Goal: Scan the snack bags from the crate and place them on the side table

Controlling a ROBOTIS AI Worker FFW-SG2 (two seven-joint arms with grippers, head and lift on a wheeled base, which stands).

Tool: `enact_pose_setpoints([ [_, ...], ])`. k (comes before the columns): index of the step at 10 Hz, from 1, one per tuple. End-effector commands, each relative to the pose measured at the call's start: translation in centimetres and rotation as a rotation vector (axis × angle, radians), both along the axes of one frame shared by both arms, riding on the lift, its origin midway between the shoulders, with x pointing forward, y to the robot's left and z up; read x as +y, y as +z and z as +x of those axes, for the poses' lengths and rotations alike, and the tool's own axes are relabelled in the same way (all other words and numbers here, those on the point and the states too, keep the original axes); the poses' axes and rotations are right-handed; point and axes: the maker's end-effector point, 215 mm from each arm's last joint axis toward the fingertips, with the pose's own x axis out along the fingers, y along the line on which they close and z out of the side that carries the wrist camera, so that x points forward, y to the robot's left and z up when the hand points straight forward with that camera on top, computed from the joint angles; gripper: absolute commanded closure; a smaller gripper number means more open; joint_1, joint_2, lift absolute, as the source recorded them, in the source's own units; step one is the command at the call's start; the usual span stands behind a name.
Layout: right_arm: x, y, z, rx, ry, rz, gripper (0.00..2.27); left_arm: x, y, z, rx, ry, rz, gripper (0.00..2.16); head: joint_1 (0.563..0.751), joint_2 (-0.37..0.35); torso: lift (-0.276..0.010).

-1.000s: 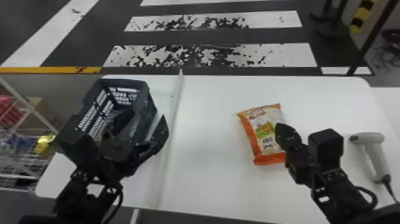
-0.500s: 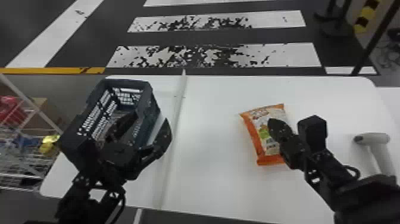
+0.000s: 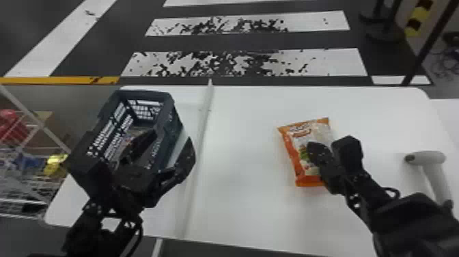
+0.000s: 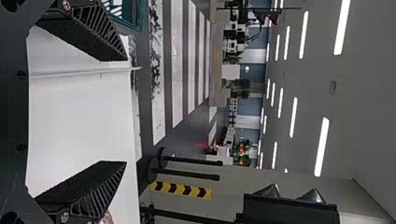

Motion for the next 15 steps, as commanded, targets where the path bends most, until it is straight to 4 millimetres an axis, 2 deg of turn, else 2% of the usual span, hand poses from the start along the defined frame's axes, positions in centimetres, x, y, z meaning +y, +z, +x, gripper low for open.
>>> enact_pose_setpoints([
  [1, -1.3, -0.3, -0.3, -0.004, -0.023, 0.001, 2.25, 0.0, -0.2, 0.3, 0.002, 0.000, -0.002, 0.09, 0.695, 0.127, -0.081],
  [2, -1.8, 0.0, -0.4, -0.014, -0.032, 0.008, 2.25, -0.2, -0.5, 0.3, 0.007, -0.001, -0.005, 0.09, 0.695, 0.116, -0.081],
  [5, -0.6, 6.3, -0.6, -0.132, -0.026, 0.094, 2.25, -0.5, -1.0, 0.5, 0.013, -0.004, -0.011, 0.09, 0.695, 0.103, -0.081],
  [6, 0.0, 7.5, -0.9, -0.150, -0.014, 0.105, 2.25, -0.5, -1.1, 0.5, 0.015, -0.006, -0.010, 0.09, 0.695, 0.105, -0.081],
  [8, 2.9, 7.1, -1.4, -0.130, 0.049, 0.115, 2.25, -0.4, -1.3, 0.4, 0.016, -0.005, -0.012, 0.09, 0.695, 0.124, -0.081],
  [10, 5.3, 5.3, -1.6, -0.100, 0.111, 0.096, 2.25, -0.4, -1.2, 0.3, 0.012, -0.004, -0.013, 0.09, 0.695, 0.160, -0.081],
  [11, 5.9, 4.5, -1.2, -0.088, 0.131, 0.079, 2.25, -0.4, -1.3, 0.3, 0.013, -0.004, -0.013, 0.09, 0.695, 0.176, -0.081],
  [14, 6.2, 2.0, 0.3, -0.066, 0.157, -0.016, 2.25, -0.4, -1.1, 0.1, 0.007, -0.006, -0.011, 0.09, 0.695, 0.192, -0.081],
  [15, 6.5, 1.7, 0.9, -0.068, 0.165, -0.045, 2.25, -0.3, -1.2, 0.0, 0.008, -0.004, -0.011, 0.09, 0.695, 0.192, -0.081],
])
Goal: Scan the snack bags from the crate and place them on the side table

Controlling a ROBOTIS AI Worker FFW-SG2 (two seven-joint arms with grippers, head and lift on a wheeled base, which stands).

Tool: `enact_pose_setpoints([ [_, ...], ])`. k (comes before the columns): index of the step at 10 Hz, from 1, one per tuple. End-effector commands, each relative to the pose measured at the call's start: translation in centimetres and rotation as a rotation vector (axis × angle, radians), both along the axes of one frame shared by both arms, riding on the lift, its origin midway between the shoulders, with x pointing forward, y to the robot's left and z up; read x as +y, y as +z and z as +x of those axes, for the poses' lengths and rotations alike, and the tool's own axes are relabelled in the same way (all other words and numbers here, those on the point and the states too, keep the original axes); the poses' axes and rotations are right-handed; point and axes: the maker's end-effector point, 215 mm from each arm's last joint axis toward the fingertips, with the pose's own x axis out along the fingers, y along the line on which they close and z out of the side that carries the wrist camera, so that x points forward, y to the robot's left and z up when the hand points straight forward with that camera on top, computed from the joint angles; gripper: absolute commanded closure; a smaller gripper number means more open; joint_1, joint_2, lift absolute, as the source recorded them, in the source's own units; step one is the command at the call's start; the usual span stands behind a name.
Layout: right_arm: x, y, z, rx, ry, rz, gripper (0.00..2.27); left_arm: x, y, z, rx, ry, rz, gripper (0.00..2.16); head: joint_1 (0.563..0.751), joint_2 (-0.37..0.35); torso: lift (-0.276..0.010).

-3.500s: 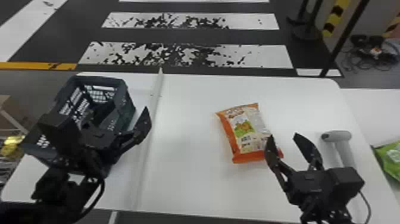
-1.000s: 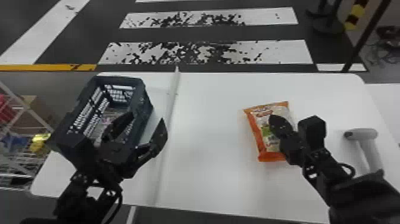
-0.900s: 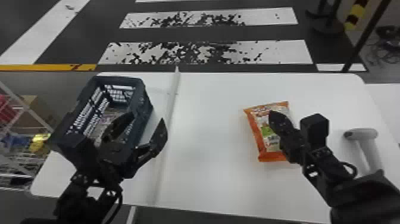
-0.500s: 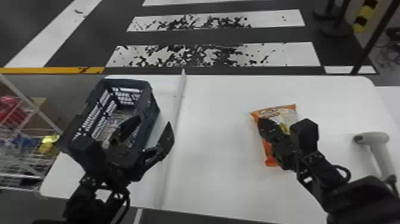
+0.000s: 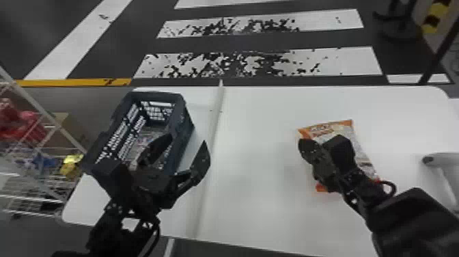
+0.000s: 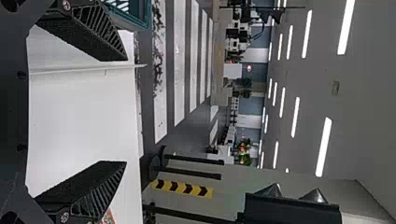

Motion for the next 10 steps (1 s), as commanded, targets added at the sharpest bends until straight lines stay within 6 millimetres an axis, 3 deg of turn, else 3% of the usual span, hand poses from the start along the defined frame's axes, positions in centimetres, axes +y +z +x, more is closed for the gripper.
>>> enact_pose_setpoints([
  [1, 0.3, -0.3, 0.9, -0.009, 0.008, -0.041, 2.25, 0.0, 0.0, 0.0, 0.000, 0.000, 0.000, 0.09, 0.695, 0.193, -0.081],
  [5, -3.0, -1.5, 2.6, 0.006, -0.087, -0.120, 2.25, 0.2, 0.0, -0.3, -0.002, 0.003, -0.005, 0.09, 0.695, 0.177, -0.081],
  [7, -5.3, -2.2, 3.0, 0.027, -0.144, -0.150, 2.25, 0.1, 0.0, -0.3, 0.000, 0.002, -0.007, 0.09, 0.695, 0.157, -0.081],
  [10, -7.3, -2.7, 2.8, 0.040, -0.173, -0.159, 2.25, 0.1, -0.1, -0.4, 0.001, 0.000, -0.008, 0.09, 0.695, 0.120, -0.081],
])
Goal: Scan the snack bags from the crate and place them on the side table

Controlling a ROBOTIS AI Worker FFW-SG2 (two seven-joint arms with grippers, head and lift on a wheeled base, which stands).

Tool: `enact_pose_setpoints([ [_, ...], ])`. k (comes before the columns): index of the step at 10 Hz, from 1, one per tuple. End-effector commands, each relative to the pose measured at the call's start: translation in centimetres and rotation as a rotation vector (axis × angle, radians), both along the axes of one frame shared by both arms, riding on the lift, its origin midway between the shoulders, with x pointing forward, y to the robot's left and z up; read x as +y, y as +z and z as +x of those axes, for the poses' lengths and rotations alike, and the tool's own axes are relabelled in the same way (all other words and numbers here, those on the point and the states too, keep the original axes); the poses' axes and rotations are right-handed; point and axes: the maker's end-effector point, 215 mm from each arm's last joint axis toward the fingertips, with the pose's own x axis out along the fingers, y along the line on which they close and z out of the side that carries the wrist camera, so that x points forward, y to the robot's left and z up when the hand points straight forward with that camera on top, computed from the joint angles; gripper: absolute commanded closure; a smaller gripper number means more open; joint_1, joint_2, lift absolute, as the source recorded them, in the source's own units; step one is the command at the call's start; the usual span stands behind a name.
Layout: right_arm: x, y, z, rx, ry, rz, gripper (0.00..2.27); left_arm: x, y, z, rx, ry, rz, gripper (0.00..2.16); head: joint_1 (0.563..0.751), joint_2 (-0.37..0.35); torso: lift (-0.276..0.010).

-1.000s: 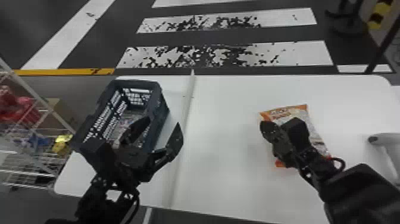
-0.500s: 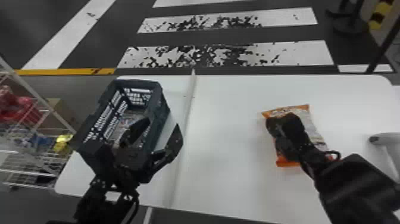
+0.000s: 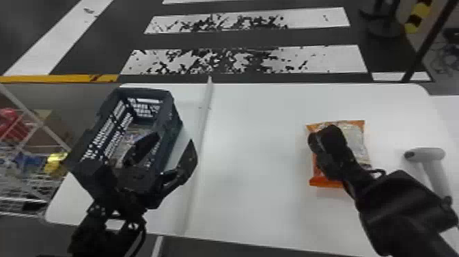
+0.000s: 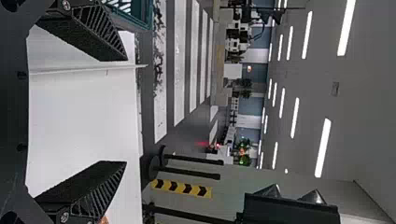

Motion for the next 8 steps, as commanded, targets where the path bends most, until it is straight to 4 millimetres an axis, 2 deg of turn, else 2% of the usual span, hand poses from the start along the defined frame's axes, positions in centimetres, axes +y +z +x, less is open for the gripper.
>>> enact_pose_setpoints([
  [1, -1.0, -0.2, -0.2, 0.002, -0.015, 0.003, 2.25, 0.0, -0.1, 0.0, 0.002, 0.000, 0.000, 0.09, 0.695, 0.112, -0.081],
  [4, -3.0, -0.3, -0.9, 0.005, -0.039, 0.007, 2.25, -0.2, -0.1, 0.0, -0.001, -0.003, -0.003, 0.09, 0.695, 0.095, -0.081],
  [8, -4.4, -0.5, -1.9, 0.005, -0.042, 0.011, 2.25, -0.4, -0.1, 0.0, 0.000, -0.006, -0.005, 0.09, 0.695, 0.064, -0.081],
])
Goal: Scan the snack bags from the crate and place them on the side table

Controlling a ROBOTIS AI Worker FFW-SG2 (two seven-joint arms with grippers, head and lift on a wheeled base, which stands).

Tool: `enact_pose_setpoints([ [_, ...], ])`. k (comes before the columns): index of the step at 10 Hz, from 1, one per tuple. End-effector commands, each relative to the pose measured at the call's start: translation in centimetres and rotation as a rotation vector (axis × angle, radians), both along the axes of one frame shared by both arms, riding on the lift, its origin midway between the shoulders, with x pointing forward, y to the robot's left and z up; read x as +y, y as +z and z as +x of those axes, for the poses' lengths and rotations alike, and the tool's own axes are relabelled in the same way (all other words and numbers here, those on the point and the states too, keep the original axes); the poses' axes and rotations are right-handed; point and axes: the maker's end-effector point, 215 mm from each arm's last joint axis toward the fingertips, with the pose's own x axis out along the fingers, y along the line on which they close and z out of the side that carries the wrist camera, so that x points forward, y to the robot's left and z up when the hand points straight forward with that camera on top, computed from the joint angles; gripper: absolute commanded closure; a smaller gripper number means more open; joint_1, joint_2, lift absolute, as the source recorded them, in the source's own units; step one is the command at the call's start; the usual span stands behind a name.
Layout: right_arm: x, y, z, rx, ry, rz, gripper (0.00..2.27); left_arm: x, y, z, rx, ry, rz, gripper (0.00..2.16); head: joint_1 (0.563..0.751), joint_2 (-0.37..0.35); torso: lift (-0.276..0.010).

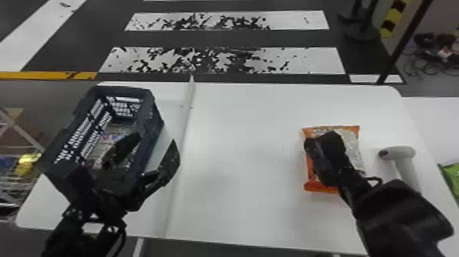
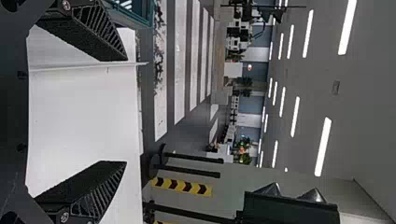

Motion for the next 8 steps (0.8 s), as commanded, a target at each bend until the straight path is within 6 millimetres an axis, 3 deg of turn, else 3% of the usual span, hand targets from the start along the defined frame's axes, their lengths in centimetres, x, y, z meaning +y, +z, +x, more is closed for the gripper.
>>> enact_pose_setpoints([
  [1, -0.5, 0.1, -0.4, -0.003, 0.001, -0.002, 2.25, -0.1, 0.1, 0.0, -0.001, -0.002, -0.001, 0.09, 0.695, 0.060, -0.081],
  [4, -1.4, 0.8, -1.5, -0.012, -0.003, 0.020, 2.25, -0.7, -0.1, -0.2, 0.004, -0.011, -0.007, 0.09, 0.695, 0.046, -0.081],
  [6, -0.9, 4.2, -2.8, -0.056, 0.001, 0.097, 2.13, -1.0, 0.0, -0.3, 0.003, -0.015, -0.010, 0.09, 0.695, 0.035, -0.081],
  [7, -1.1, 6.6, -3.4, -0.072, -0.009, 0.149, 1.96, -1.1, -0.1, -0.4, 0.005, -0.017, -0.013, 0.09, 0.695, 0.036, -0.081],
  [8, -1.7, 8.7, -4.2, -0.077, -0.033, 0.193, 1.45, -1.2, -0.1, -0.4, 0.005, -0.018, -0.014, 0.09, 0.695, 0.037, -0.081],
])
